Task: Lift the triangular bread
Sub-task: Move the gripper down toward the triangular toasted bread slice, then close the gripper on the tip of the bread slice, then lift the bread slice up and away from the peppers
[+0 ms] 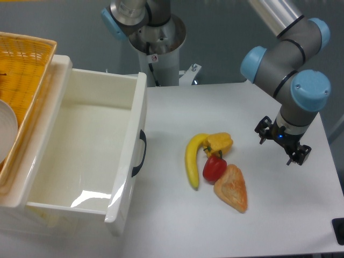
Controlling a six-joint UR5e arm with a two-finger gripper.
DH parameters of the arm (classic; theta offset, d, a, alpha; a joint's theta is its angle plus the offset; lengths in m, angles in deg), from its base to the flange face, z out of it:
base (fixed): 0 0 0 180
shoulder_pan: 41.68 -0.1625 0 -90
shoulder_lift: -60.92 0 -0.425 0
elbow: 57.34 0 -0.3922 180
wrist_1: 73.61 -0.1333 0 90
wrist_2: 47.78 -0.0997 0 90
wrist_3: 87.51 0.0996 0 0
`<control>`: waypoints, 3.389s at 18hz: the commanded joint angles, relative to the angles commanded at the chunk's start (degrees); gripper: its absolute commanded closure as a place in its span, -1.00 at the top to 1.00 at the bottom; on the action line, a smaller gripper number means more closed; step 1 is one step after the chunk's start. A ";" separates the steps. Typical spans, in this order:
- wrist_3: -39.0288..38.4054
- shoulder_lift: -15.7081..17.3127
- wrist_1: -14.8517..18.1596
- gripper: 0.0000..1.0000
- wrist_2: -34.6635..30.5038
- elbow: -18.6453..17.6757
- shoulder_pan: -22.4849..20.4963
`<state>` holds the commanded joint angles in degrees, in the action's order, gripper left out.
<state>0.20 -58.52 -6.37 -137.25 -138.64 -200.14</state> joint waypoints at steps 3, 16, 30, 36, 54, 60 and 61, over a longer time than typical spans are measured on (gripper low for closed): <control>0.00 0.09 0.17 1.00 -0.09 -0.09 0.00; -4.04 0.35 -3.78 1.00 4.13 -8.43 -0.26; -9.84 -5.54 -4.75 0.93 12.65 -4.57 0.62; -9.67 -6.59 -5.45 0.86 12.74 -4.57 0.88; -9.93 -7.38 -6.33 -0.99 12.66 -2.29 2.02; -9.58 -6.33 -5.98 -0.99 12.57 -1.49 1.67; -9.58 -5.98 -5.89 -0.99 12.48 -1.41 1.58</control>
<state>-9.38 -64.50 -12.26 -124.77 -140.05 -198.56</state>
